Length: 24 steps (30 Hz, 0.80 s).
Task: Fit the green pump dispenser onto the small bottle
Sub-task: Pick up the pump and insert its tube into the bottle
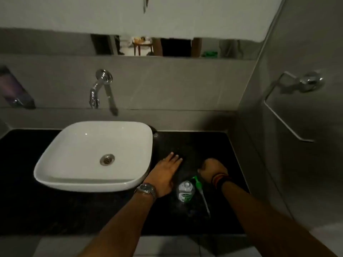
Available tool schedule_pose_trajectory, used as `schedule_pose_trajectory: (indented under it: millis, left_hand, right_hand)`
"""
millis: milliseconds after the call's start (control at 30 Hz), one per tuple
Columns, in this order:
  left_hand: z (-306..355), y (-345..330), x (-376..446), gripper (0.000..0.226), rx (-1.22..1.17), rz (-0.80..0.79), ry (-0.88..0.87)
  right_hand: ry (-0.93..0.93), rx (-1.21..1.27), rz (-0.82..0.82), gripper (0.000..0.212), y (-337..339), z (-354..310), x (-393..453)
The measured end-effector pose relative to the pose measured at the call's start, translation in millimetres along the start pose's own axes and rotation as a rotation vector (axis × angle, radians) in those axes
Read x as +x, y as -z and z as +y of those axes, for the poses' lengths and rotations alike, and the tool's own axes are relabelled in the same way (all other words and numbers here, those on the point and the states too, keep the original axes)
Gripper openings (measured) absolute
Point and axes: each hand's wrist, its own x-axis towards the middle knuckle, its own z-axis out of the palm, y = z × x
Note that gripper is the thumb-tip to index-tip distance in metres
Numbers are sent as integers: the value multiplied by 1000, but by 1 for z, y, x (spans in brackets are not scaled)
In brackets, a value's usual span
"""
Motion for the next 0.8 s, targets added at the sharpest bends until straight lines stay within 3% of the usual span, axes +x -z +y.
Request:
schedule_pose_trajectory:
  millis: [100, 200, 300, 433, 600, 667, 800]
  left_hand:
    - [0, -26, -6, 93, -98, -126, 1]
    - [2, -44, -9, 93, -245, -70, 58]
    - [4, -46, -4, 81, -338, 22, 105]
    - [7, -47, 1, 51, -370, 37, 106]
    - [8, -52, -1, 49, -491, 44, 193]
    - [8, -53, -1, 50, -551, 44, 225]
    - [8, -56, -5, 54, -662, 49, 286]
  right_hand:
    - [-109, 65, -188, 50, -19, 12, 3]
    - [-139, 94, -256, 57, -29, 11, 7]
    - [-139, 21, -251, 61, -35, 3, 18]
    - [-186, -129, -191, 52, -48, -7, 22]
    - [-185, 20, -154, 41, -40, -3, 18]
    - [-157, 209, -71, 37, -24, 2, 10]
    - [-19, 602, 273, 24, 11, 12, -26]
